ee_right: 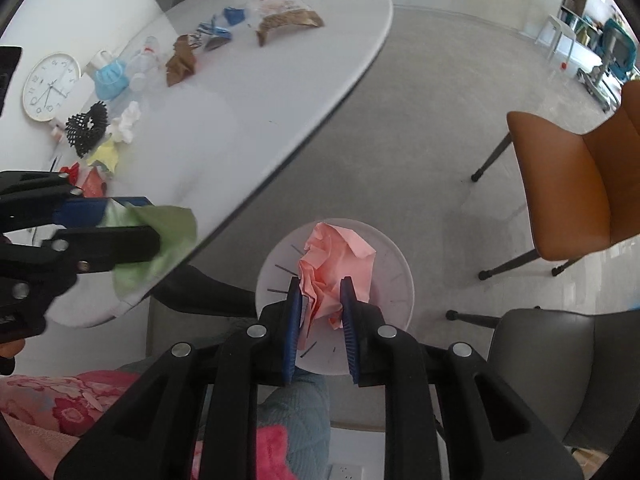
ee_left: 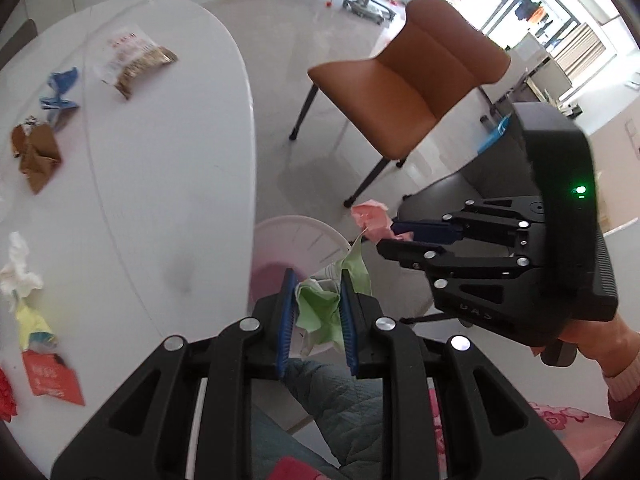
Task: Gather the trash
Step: 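Carry both items to the white wastebasket and open both tools to drop them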
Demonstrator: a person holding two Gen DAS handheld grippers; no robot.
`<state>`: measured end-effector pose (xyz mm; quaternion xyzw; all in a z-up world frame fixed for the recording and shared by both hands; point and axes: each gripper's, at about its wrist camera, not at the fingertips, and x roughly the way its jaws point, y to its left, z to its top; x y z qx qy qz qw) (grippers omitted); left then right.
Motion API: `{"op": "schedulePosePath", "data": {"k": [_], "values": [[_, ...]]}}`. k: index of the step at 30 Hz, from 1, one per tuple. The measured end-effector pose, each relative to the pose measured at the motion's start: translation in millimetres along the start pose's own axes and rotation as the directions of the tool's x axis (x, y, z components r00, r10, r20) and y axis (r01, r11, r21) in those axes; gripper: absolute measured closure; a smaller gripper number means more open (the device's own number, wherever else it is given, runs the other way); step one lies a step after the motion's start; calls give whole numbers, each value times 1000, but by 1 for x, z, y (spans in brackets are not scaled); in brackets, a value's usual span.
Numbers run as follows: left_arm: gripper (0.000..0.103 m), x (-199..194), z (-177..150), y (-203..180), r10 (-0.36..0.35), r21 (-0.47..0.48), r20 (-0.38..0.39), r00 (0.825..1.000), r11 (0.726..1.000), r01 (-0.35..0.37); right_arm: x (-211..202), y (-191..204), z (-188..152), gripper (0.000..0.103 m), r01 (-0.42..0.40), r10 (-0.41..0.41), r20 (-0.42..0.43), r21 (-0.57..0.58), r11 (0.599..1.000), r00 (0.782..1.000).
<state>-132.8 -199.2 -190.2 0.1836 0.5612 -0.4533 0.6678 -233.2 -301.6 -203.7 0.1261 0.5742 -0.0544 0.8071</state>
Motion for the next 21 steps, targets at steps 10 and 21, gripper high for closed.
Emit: {"op": "schedulePosePath", "data": {"k": [10, 21], "values": [[52, 14, 3, -7, 12, 8, -39, 999, 1000, -12, 6, -7, -6, 46, -2, 3, -14, 3, 1000, 1000], [32, -5, 4, -12, 19, 5, 3, 1000, 1000, -19, -2, -17, -4, 31, 35, -35, 9, 19, 999, 999]]}}
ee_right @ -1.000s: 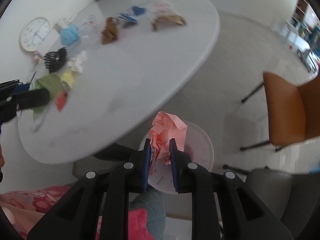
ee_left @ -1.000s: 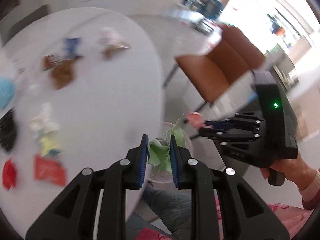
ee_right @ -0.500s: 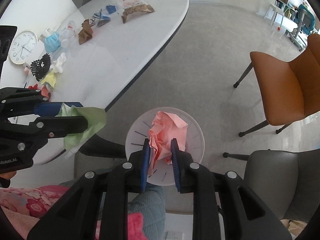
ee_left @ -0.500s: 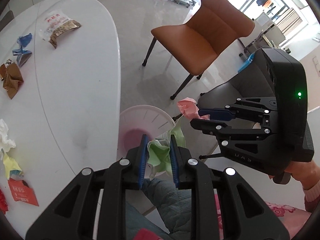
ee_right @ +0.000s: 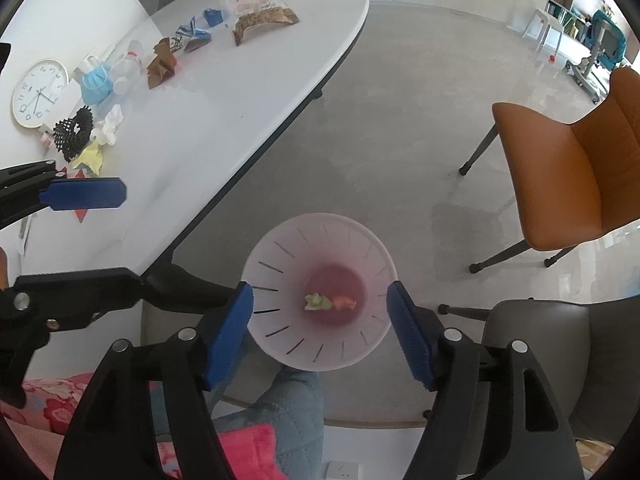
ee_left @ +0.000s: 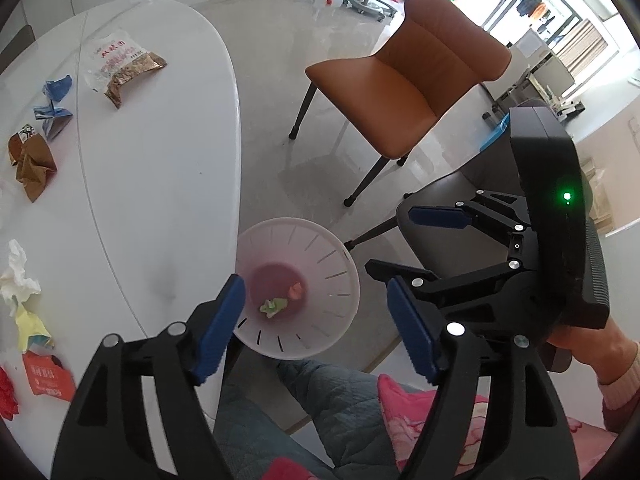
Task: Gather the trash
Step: 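Carry both items to the white wastebasket and open both tools to drop them, then grasp the black mesh net with the left tool while the right tool grasps the clear water bottle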
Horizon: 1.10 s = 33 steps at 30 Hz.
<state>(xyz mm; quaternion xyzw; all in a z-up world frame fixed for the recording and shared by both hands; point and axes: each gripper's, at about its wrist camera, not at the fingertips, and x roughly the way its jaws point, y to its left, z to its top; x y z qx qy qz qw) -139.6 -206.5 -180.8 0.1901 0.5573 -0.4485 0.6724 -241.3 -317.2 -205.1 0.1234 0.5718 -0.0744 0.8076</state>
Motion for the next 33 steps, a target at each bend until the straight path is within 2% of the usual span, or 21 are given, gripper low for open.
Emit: {"op": "schedulePosePath", "data": {"k": [5, 7, 10, 13, 19, 25, 28, 30, 33], "values": [[27, -14, 1, 5, 26, -13, 31, 999, 1000, -25, -10, 0, 7, 23, 38, -38, 23, -7, 999, 999], [25, -24, 0, 10, 50, -28, 46, 998, 998, -49, -18, 4, 14, 17, 46, -45, 43, -17, 999, 998], [18, -48, -7, 28, 95, -87, 79, 992, 992, -88, -30, 18, 27, 7, 23, -20, 83, -35, 999, 996], [10, -72, -19, 52, 166, -158, 106, 980, 976, -149, -39, 47, 48, 2, -1, 11, 125, -82, 997, 992], [8, -123, -60, 131, 311, -328, 120, 943, 909, -258, -34, 130, 86, 2, -76, 107, 149, -196, 978, 983], [8, -168, -107, 238, 419, -514, 111, 901, 800, -309, -15, 211, 122, 2, -124, 162, 148, -235, 964, 976], [8, -176, -113, 281, 433, -552, 113, 894, 776, -306, -6, 239, 136, 2, -129, 167, 148, -235, 963, 975], [8, -174, -114, 301, 438, -554, 106, 892, 772, -313, 1, 257, 147, 2, -121, 157, 149, -226, 967, 976], [8, -163, -105, 334, 426, -560, 93, 900, 770, -307, 9, 280, 165, 2, -118, 153, 155, -216, 969, 976]]}}
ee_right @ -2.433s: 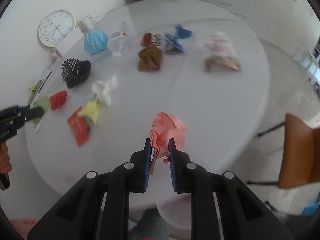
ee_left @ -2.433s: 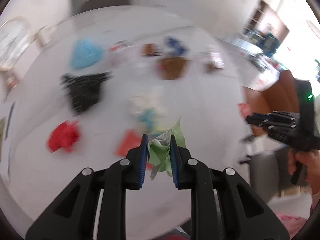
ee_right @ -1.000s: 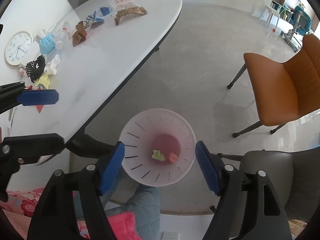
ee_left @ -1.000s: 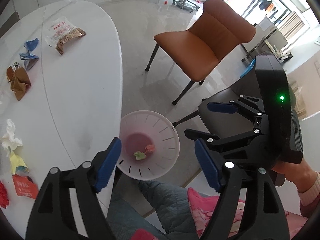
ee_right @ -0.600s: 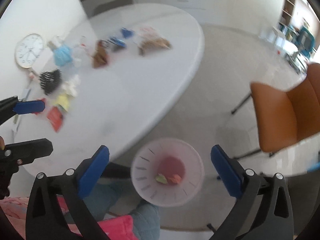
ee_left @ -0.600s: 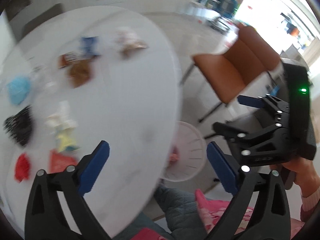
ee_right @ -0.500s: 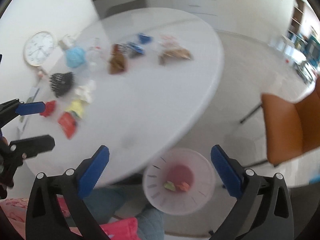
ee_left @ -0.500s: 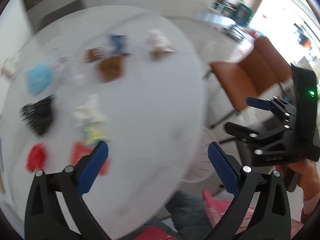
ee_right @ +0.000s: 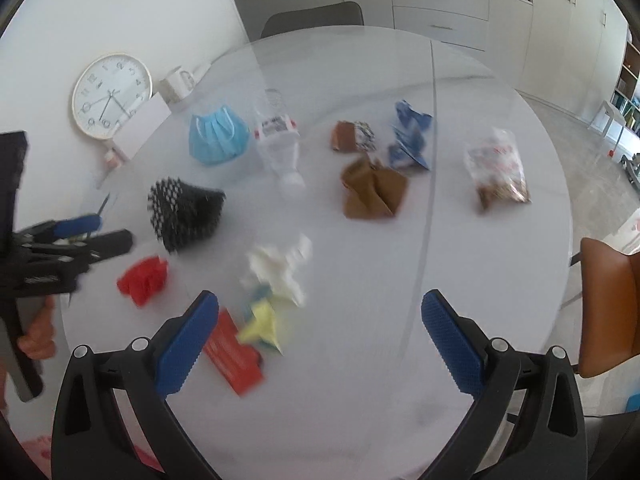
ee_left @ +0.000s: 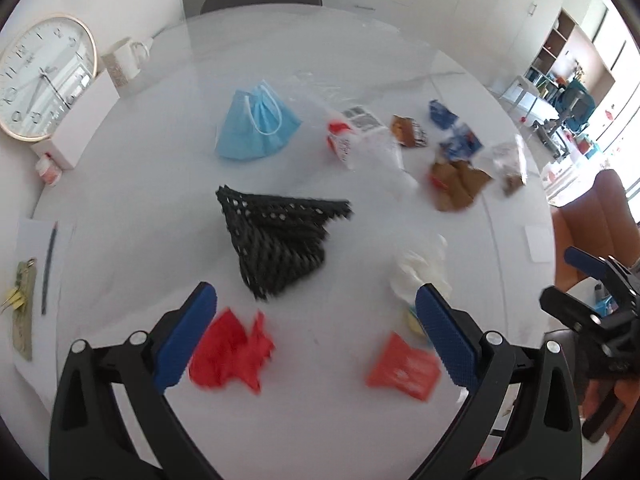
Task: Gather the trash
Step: 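Grasp the black mesh net with the left tool while the right tool grasps the clear water bottle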
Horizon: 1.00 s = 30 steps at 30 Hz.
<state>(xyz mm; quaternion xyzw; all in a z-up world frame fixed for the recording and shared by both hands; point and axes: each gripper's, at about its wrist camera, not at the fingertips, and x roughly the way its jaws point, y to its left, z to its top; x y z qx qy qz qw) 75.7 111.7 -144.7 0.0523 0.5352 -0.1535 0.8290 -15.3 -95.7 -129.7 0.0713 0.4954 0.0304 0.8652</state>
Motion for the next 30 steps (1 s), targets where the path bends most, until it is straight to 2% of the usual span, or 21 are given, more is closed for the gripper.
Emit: {"op": "schedulePosePath", "data": {"k": [2, 9, 10, 11, 12, 13, 14, 17, 20, 26, 30], "values": [[8, 17, 10, 8, -12, -9, -19, 1000, 1000, 12, 12, 10, 15, 2, 16, -16, -3, -6, 1000, 1000], [9, 80, 25, 18, 12, -60, -118, 993, 998, -19, 47, 27, 59, 2, 32, -33, -27, -42, 999, 999], [17, 89, 25, 19, 22, -64, -136, 990, 997, -31, 54, 29, 67, 2, 35, -37, -31, -53, 998, 999], [31, 95, 26, 21, 31, -64, -148, 989, 997, -41, 63, 31, 78, 2, 37, -40, -36, -66, 997, 999], [37, 102, 26, 23, 38, -63, -163, 986, 997, -49, 74, 33, 89, 2, 35, -38, -44, -75, 997, 998], [49, 108, 26, 23, 42, -61, -178, 983, 997, -53, 84, 35, 99, 2, 31, -35, -53, -82, 996, 998], [57, 112, 27, 26, 41, -65, -187, 982, 996, -54, 93, 37, 107, 2, 28, -33, -63, -87, 996, 997], [65, 111, 31, 32, -5, -107, -165, 986, 994, -13, 125, 45, 134, 2, 20, -30, -90, -108, 994, 995], [70, 107, 36, 36, -22, -109, -149, 989, 994, 5, 153, 54, 154, 2, 20, -35, -111, -131, 991, 993], [75, 96, 42, 44, -59, -145, -113, 992, 988, 42, 212, 71, 182, 2, 49, -89, -198, -197, 979, 976], [75, 80, 46, 49, -69, -158, -87, 994, 986, 55, 236, 78, 186, 3, 62, -117, -235, -230, 971, 965]]}}
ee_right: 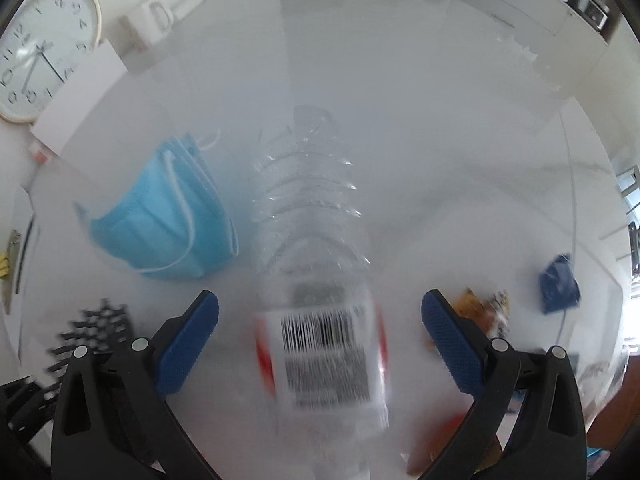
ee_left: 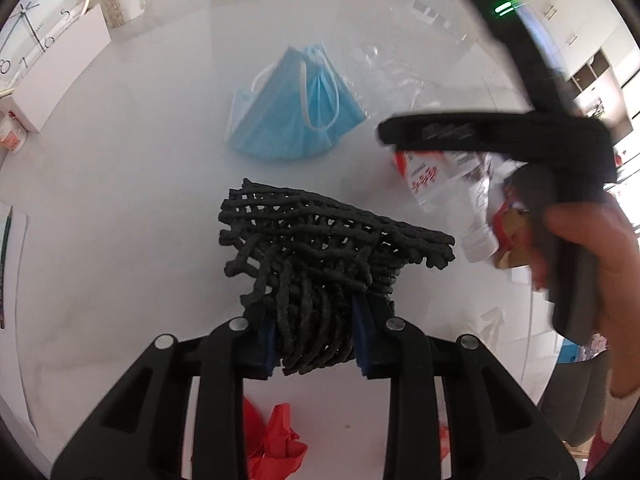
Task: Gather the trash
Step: 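Grasp the black mesh net with the left tool while the right tool grasps the clear water bottle, then carry net and bottle to the wastebasket and open both tools to drop them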
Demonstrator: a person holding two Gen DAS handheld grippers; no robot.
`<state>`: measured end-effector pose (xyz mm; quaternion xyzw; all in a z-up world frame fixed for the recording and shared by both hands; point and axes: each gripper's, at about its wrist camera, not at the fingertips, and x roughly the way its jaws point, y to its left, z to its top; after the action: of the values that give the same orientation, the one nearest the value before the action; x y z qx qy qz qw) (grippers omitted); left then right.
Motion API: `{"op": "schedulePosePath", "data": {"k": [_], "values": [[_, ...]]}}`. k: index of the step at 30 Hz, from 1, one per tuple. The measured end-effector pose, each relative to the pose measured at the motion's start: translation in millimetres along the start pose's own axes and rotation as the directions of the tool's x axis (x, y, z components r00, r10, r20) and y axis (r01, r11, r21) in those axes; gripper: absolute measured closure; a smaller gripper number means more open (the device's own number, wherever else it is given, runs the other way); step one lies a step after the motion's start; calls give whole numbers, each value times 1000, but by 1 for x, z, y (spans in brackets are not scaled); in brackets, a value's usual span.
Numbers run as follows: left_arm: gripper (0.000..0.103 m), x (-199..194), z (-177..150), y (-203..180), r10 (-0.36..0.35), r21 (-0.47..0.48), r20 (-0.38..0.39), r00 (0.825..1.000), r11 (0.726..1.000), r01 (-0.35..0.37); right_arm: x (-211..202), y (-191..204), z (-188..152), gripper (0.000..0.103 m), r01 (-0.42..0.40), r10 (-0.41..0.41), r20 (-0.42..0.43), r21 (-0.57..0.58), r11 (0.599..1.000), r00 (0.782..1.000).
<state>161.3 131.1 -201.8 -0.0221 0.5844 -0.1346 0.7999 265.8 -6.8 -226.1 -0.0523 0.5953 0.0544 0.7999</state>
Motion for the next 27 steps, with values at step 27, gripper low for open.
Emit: {"op": "schedulePosePath", "data": {"k": [27], "values": [[75, -120, -93, -128, -167, 381, 29, 985, 913, 144, -235, -128, -268, 42, -32, -27, 211, 274, 961, 977]]}}
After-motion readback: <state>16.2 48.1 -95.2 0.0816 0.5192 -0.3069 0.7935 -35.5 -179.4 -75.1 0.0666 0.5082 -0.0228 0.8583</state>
